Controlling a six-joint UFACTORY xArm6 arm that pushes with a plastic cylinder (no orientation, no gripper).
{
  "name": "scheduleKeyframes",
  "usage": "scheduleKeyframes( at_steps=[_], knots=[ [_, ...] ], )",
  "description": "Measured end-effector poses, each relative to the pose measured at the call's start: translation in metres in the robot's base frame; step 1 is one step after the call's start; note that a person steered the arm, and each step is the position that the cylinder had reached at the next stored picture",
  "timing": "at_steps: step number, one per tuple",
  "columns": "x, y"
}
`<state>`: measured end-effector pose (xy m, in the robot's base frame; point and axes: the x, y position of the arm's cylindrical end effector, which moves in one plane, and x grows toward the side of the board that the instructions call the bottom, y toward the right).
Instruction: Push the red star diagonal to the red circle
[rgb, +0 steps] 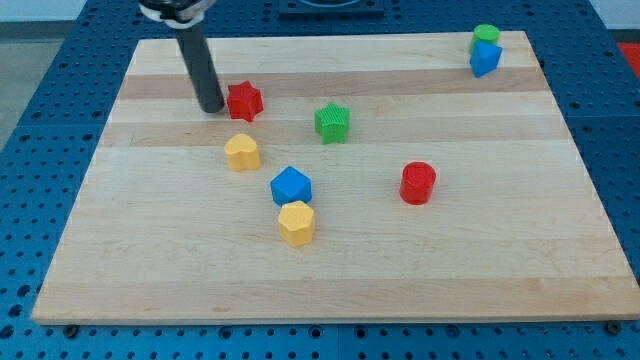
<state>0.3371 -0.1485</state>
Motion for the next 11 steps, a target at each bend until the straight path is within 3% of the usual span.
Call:
scheduleKeyframes(
  at_steps=[7, 9, 11],
  knots=[
    [-0.012, 0.224],
    [0.019, 0.248],
    [0.020, 0.274]
  ],
)
